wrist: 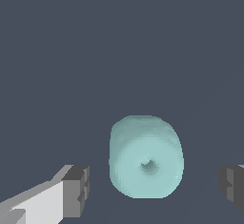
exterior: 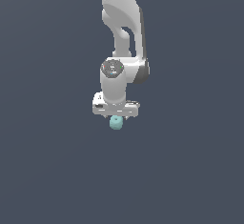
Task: Pick up the object and move it to a goal position.
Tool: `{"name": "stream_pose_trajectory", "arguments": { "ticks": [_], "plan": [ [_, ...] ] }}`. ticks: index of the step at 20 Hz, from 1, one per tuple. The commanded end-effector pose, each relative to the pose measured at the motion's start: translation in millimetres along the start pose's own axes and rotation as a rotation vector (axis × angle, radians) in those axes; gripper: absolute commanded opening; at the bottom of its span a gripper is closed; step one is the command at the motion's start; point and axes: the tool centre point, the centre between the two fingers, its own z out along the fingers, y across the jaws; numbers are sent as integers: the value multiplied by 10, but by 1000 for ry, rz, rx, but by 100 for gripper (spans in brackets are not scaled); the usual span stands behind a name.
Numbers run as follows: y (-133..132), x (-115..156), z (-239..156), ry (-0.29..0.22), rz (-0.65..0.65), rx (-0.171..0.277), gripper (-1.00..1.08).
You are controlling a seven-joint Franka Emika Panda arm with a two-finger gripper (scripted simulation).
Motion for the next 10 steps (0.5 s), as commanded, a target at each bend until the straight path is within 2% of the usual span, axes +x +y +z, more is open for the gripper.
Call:
{"name": "stream_pose_trajectory", "arguments": {
  "ticks": [1, 10],
  "plan": [
    [5, -8, 25, 1, 1, -1, 100],
    [6, -14, 233, 0, 1, -1, 100]
  ]
}}
